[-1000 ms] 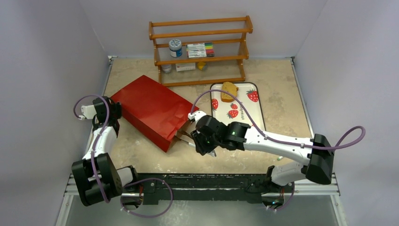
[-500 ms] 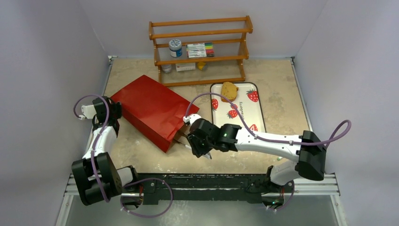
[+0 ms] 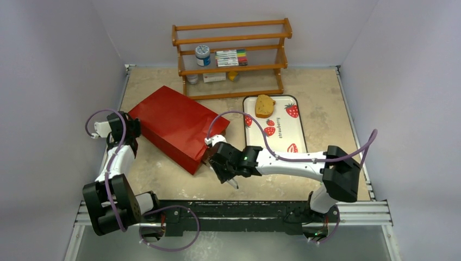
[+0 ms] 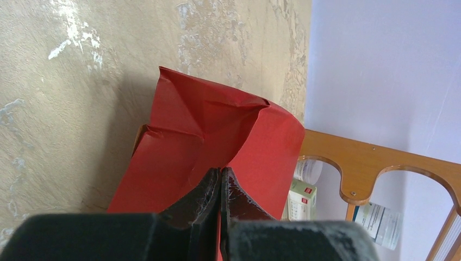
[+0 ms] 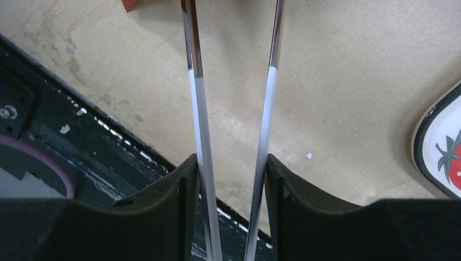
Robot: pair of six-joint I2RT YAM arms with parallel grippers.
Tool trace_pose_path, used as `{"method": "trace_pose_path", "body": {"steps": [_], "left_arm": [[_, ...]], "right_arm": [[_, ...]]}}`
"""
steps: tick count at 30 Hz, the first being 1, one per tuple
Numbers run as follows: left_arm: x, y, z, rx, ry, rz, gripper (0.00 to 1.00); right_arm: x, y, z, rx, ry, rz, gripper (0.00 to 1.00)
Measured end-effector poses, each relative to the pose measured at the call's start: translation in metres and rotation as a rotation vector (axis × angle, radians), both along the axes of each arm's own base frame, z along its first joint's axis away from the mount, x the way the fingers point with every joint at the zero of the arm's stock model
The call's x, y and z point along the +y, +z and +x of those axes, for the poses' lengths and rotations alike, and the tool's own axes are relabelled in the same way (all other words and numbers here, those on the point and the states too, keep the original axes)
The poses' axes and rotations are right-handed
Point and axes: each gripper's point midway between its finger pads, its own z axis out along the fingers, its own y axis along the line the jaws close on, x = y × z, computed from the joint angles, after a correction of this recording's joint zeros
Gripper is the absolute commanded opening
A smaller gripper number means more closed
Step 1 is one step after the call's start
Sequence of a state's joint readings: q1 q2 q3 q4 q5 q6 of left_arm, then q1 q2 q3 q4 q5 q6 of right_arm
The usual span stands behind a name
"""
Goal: Take the fake bread out of the paper bag
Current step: Take out the fake bread from the paper bag.
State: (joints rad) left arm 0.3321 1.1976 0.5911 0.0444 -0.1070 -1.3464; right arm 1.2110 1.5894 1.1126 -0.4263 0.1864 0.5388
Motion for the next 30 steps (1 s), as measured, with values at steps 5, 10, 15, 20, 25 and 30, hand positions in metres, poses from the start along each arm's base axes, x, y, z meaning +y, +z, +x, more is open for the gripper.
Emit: {"method": "trace_pose_path", "body": {"steps": [5, 10, 15, 20, 25, 30], "left_arm": [[0.000, 0.000, 0.000, 0.000, 0.000, 0.001, 0.00], [0.000, 0.000, 0.000, 0.001, -0.002, 0.003, 0.00], [0.000, 0.000, 0.000, 0.001, -0.001, 0.003, 0.00], [0.000, -0.005, -0.002, 0.004, -0.001, 0.002, 0.00], [-0.001, -0.009, -0.004, 0.010, 0.000, 0.000, 0.00], [-0.001, -0.009, -0.004, 0.008, 0.000, 0.001, 0.00]], "right_arm": [[0.007, -0.012, 0.009, -0.024, -0.030, -0.014, 0.49], [0.011, -0.023, 0.015, -0.038, -0.046, -0.029, 0.50], [0.025, -0.026, 0.025, -0.068, -0.061, -0.024, 0.48], [0.032, -0.018, 0.034, -0.101, -0.075, -0.005, 0.50], [0.037, -0.017, 0.033, -0.112, -0.068, -0.006, 0.63], [0.043, -0.020, 0.019, -0.100, -0.018, -0.001, 0.66]]}}
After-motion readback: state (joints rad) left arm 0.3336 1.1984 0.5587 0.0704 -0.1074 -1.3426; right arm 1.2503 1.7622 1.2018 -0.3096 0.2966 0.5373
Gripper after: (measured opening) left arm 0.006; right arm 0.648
